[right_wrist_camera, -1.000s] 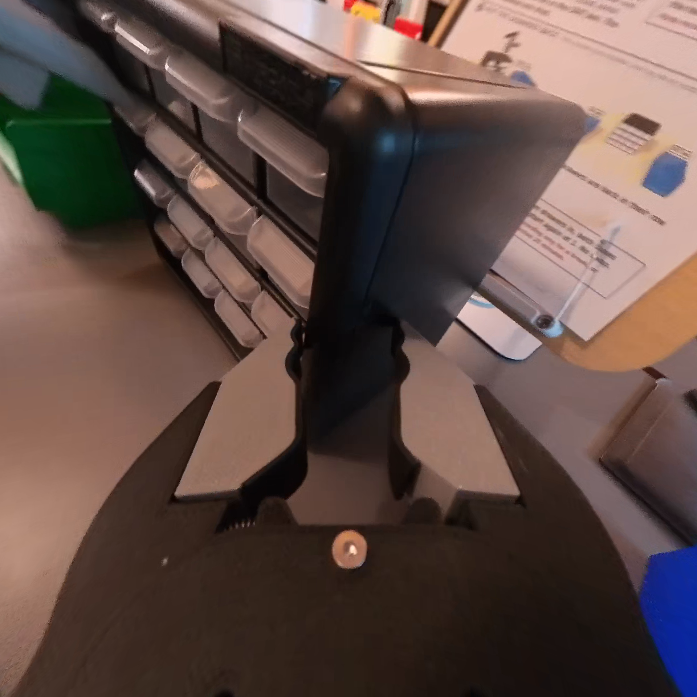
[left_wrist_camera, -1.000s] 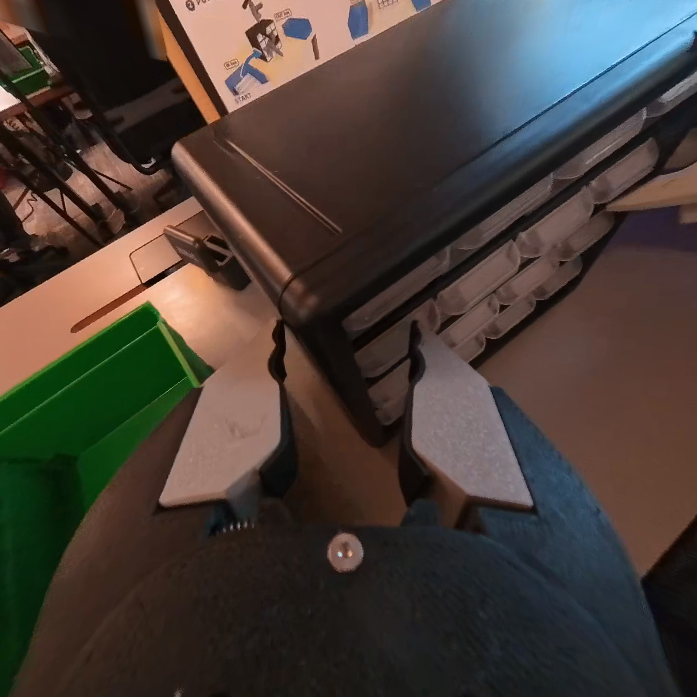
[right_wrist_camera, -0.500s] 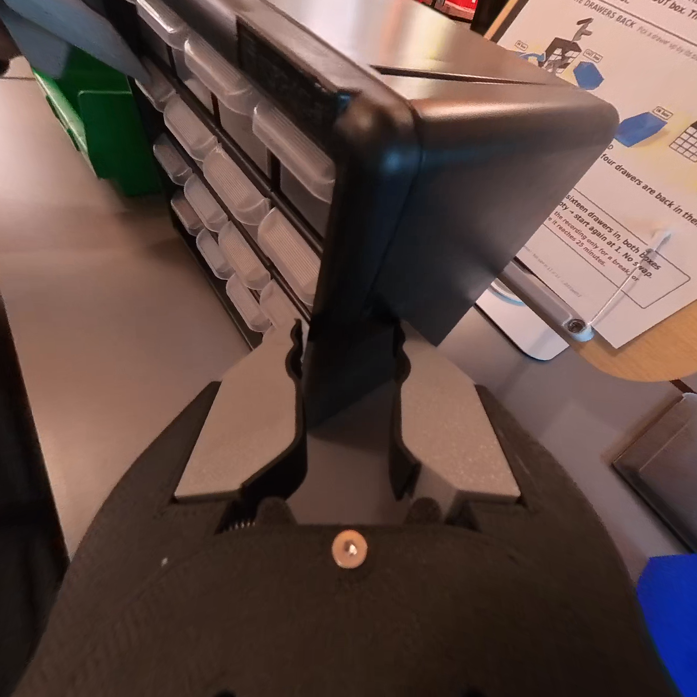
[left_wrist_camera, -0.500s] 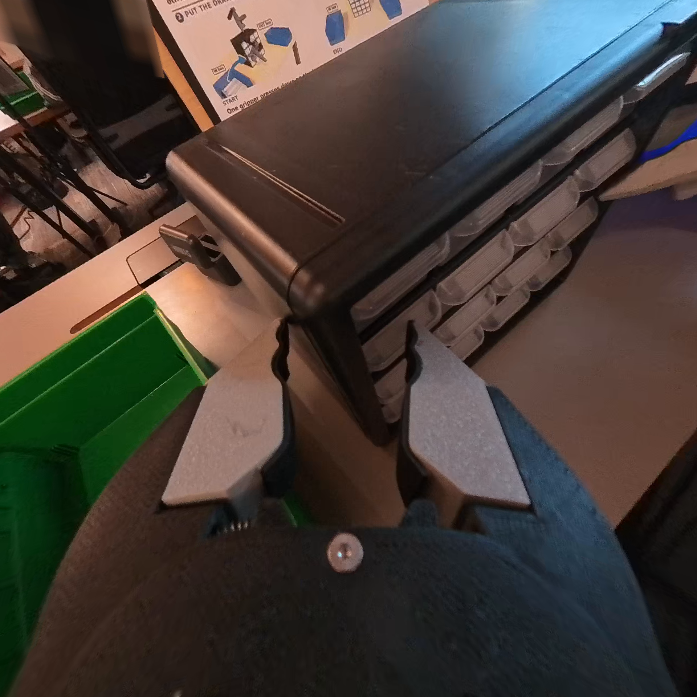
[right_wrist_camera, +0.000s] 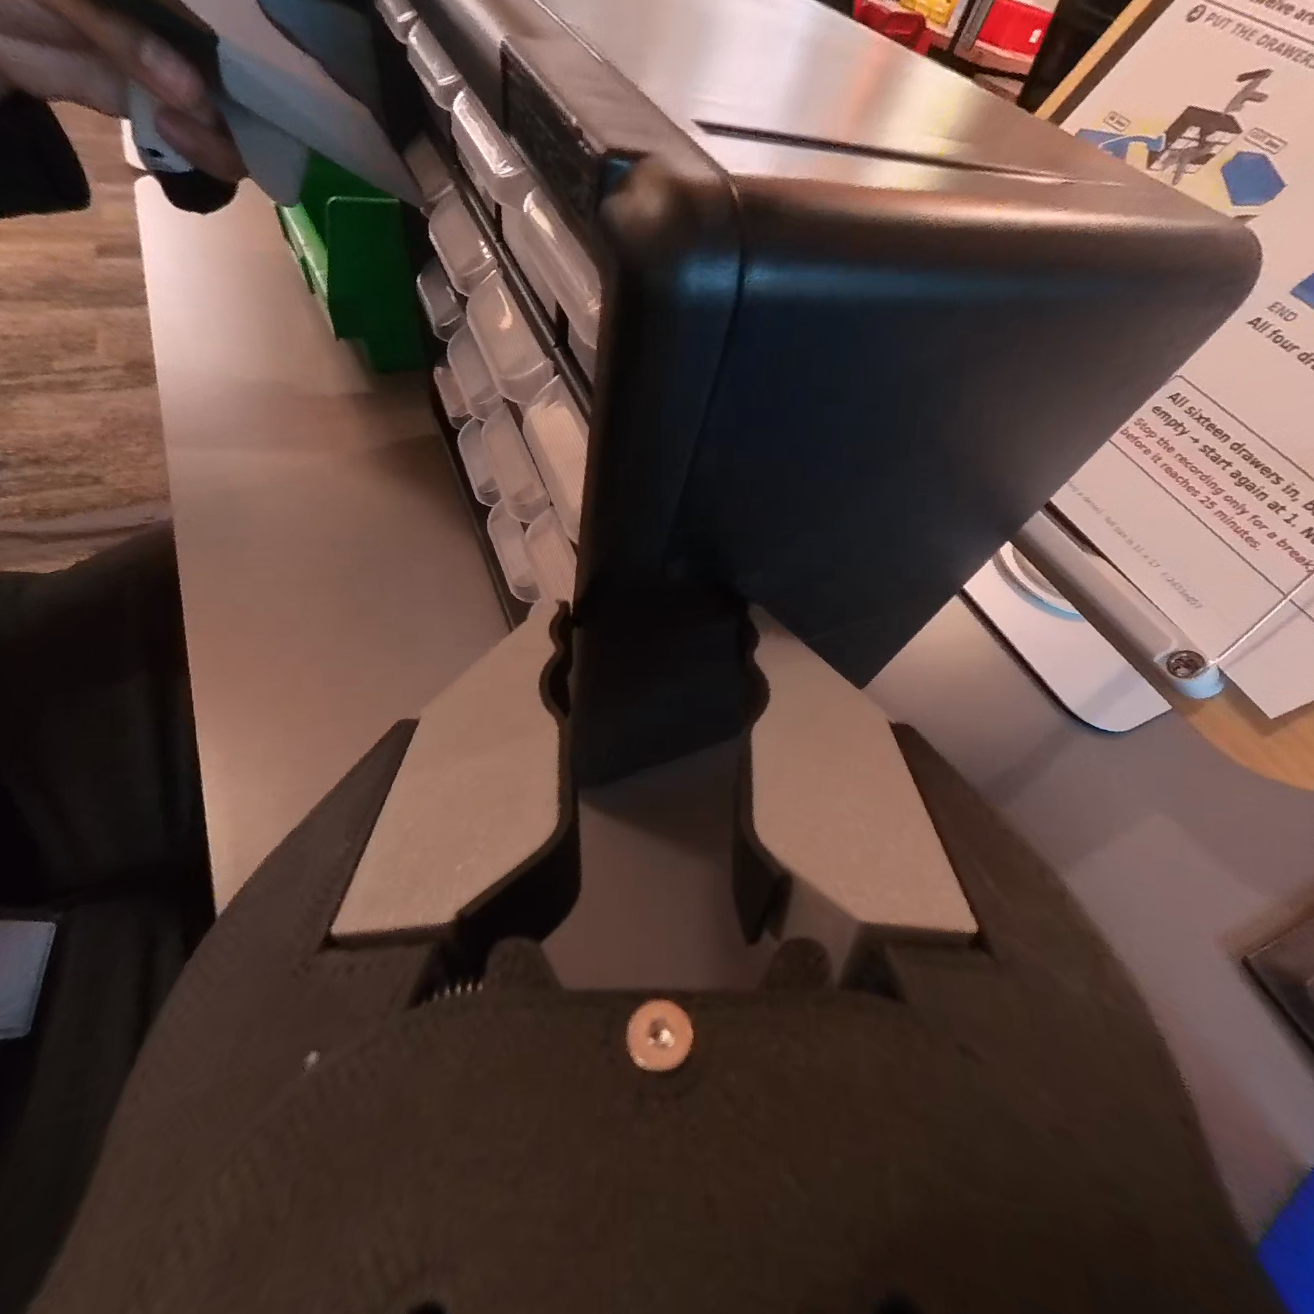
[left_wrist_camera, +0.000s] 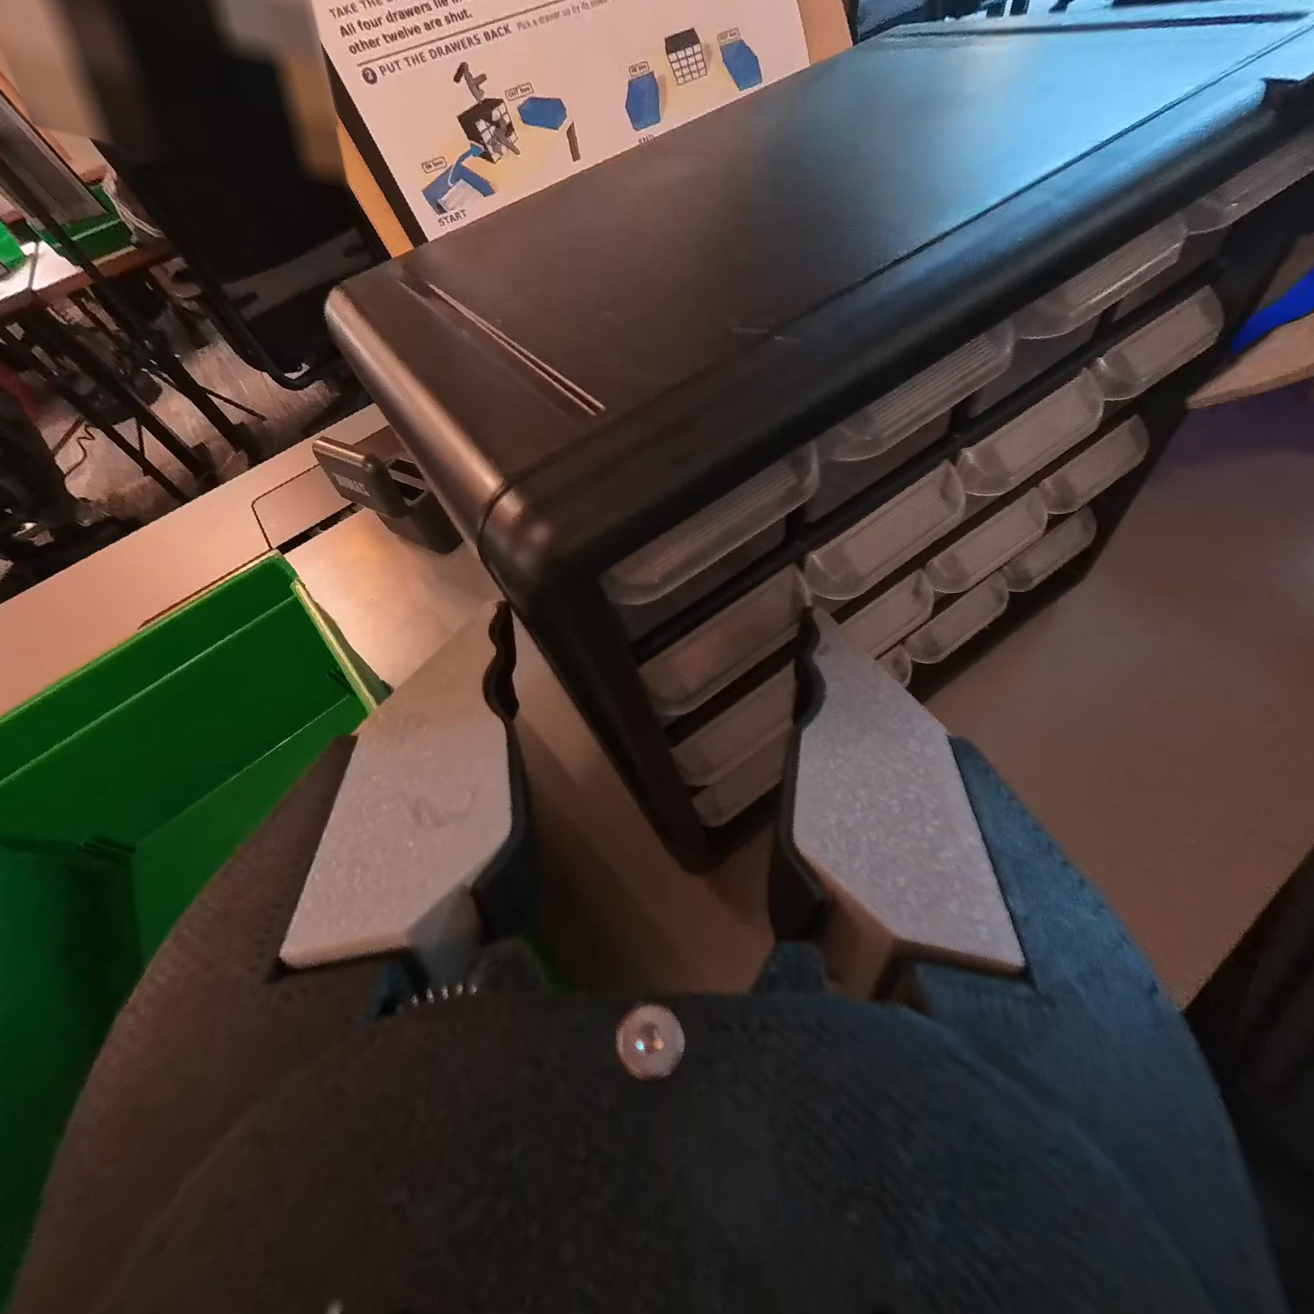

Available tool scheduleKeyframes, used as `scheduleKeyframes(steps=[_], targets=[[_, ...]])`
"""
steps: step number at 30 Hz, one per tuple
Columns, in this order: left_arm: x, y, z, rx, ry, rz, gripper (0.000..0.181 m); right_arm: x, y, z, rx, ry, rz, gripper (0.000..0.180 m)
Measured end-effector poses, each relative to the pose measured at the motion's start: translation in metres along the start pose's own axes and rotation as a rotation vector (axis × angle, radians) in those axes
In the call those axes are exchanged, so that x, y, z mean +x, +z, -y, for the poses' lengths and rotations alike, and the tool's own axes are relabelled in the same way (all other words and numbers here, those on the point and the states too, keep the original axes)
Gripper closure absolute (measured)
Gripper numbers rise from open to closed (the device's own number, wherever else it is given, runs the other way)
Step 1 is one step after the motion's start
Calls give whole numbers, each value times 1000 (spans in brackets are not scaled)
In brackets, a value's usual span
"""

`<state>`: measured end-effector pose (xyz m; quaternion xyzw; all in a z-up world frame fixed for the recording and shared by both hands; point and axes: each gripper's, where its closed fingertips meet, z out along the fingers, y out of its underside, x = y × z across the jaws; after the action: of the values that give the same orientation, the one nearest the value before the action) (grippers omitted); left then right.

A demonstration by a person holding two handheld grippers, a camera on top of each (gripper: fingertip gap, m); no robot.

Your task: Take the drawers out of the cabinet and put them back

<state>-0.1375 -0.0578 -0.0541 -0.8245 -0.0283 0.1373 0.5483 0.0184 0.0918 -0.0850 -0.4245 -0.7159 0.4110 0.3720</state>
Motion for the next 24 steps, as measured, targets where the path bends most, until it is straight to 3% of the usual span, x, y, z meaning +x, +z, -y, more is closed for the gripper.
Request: scheduleKeyframes(steps=[10,24], targets=[[21,14,8,19,59,0,109,35,-9,-14,-141,-12,-255,137],[35,32,19,84,36,34,111,61,-22,-19,-88,110,-349,141]])
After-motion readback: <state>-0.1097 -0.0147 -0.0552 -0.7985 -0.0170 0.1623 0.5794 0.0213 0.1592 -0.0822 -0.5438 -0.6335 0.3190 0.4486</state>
